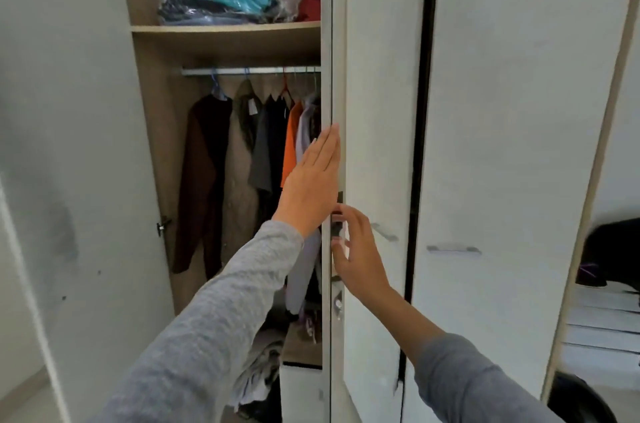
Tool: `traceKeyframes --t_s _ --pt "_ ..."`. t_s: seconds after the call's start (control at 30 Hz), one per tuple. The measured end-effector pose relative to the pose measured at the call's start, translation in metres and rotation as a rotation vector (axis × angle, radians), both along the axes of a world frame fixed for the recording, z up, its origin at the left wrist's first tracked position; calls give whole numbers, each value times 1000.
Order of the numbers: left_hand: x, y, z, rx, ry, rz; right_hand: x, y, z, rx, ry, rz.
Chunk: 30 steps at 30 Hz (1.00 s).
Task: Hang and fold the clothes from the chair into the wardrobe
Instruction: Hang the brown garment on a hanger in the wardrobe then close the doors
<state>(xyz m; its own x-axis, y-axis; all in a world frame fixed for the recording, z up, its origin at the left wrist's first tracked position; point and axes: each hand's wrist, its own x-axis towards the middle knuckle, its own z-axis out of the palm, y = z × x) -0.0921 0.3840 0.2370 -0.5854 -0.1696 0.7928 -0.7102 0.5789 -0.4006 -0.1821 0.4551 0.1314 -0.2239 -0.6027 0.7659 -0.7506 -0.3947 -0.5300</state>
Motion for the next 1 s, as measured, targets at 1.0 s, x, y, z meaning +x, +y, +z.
traceKeyframes --t_s 1.0 --pt "-27 -324 -22 2 232 -129 -67 -305 78 -70 164 -588"
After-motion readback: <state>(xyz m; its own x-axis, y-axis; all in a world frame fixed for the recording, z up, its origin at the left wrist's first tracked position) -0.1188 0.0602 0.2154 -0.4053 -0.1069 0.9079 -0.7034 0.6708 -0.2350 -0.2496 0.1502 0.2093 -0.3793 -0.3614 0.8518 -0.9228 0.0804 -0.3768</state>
